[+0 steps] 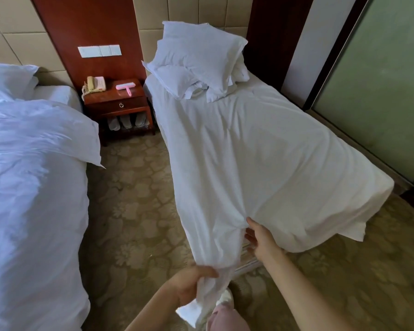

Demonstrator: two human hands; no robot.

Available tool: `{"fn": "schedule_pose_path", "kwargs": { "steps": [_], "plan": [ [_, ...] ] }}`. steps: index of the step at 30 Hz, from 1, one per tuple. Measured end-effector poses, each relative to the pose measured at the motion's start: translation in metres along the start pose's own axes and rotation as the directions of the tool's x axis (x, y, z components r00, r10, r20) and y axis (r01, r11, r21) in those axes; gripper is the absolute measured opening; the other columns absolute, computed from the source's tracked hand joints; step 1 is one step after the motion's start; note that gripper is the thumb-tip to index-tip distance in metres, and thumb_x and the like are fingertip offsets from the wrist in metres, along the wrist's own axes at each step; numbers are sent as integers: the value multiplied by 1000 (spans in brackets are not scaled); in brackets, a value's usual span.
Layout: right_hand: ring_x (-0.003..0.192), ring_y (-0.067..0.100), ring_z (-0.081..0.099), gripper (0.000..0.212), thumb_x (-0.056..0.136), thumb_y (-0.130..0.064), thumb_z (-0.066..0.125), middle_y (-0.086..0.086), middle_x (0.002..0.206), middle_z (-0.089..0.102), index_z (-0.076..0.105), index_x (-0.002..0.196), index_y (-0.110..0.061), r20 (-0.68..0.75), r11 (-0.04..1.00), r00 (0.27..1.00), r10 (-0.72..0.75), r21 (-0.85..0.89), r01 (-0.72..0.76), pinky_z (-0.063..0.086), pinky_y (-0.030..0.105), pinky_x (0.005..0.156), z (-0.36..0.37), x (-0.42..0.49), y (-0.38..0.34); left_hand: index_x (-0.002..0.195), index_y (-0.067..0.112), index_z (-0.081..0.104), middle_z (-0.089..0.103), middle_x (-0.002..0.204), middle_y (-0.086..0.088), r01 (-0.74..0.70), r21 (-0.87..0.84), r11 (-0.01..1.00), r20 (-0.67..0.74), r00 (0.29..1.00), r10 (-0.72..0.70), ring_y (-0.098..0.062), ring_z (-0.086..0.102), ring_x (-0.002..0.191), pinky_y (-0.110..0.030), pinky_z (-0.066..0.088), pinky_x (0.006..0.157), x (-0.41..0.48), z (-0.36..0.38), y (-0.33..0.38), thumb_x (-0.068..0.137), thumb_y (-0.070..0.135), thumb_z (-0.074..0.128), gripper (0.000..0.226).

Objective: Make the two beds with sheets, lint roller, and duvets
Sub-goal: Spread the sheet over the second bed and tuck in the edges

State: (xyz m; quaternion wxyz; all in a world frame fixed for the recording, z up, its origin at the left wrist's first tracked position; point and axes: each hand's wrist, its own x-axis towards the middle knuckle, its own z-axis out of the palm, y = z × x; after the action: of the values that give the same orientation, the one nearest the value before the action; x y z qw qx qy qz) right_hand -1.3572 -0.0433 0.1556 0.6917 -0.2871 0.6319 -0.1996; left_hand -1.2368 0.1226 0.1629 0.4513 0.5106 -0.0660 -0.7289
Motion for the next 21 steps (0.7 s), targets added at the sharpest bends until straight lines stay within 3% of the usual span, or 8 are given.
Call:
{"fn": "schedule_pose_path", "kwargs": {
  "steps": [4, 6, 9, 12, 14, 17, 19, 21],
  "plan": [
    [103, 28, 52, 33, 87, -44, 61, 10, 107, 59, 68, 94, -13, 53, 996, 997, 58, 58, -61, 41, 43, 101, -10, -13, 29, 103, -10, 60, 63, 86, -22, -100, -182, 978, -30, 995, 96, -33, 64, 75, -37, 54, 65, -3, 2, -17, 55, -10, 61, 48],
    [101, 29, 50, 35, 89, -43, 59, 9, 104, 53, 64, 101, -11, 64, 987, 989, 133, 83, -138, 42, 46, 99, -15, -21, 45, 100, -9, 63, 64, 86, -22, -70, -232, 970, 10, 997, 74, -33, 65, 76, -39, 54, 68, -10, 3, -18, 59, -9, 60, 42],
    [91, 32, 52, 39, 89, -31, 63, 13, 97, 53, 51, 118, -7, -78, 967, 967, 241, 101, -233, 45, 45, 85, -22, -27, 71, 109, -12, 63, 65, 96, -26, 14, -233, 972, 70, 998, 2, -37, 65, 86, -43, 55, 77, -20, 4, -24, 67, -6, 60, 43],
    [114, 43, 47, 69, 82, -34, 70, 19, 127, 50, 39, 137, -6, -191, 940, 921, 339, 103, -325, 39, 55, 99, -29, -28, 93, 125, -12, 52, 66, 91, -26, 84, -289, 953, 45, 996, -74, -40, 67, 75, -46, 57, 61, -28, 7, -33, 81, -4, 49, 45],
    [121, 44, 43, 62, 85, -29, 68, 19, 133, 45, 39, 136, -7, -149, 927, 920, 363, 161, -340, 38, 57, 101, -31, -34, 99, 127, -8, 55, 66, 101, -26, 102, -378, 920, 40, 995, -94, -40, 68, 83, -48, 58, 68, -35, 9, -38, 89, 13, 52, 43],
    [100, 38, 54, 47, 88, -28, 64, 20, 104, 55, 49, 125, -4, -10, 902, 936, 351, 273, -336, 43, 50, 93, -35, -39, 113, 117, -4, 65, 62, 120, -25, 119, -364, 924, 74, 992, -98, -37, 64, 103, -46, 53, 90, -46, 4, -46, 86, 41, 59, 55],
    [91, 31, 56, 54, 81, -42, 66, 16, 95, 58, 53, 117, -5, 57, 890, 938, 341, 302, -342, 44, 47, 86, -38, -34, 125, 119, -8, 61, 60, 121, -28, 132, -276, 952, 90, 990, -111, -38, 64, 101, -48, 51, 91, -55, -1, -52, 81, 21, 73, 49],
    [94, 31, 57, 72, 69, -58, 69, 14, 102, 59, 56, 121, -9, 97, 895, 934, 344, 268, -358, 45, 50, 85, -41, -25, 141, 117, -11, 61, 61, 119, -29, 144, -168, 975, 97, 987, -129, -37, 66, 98, -45, 54, 88, -60, -7, -59, 72, 3, 77, 50]
  ]
}}
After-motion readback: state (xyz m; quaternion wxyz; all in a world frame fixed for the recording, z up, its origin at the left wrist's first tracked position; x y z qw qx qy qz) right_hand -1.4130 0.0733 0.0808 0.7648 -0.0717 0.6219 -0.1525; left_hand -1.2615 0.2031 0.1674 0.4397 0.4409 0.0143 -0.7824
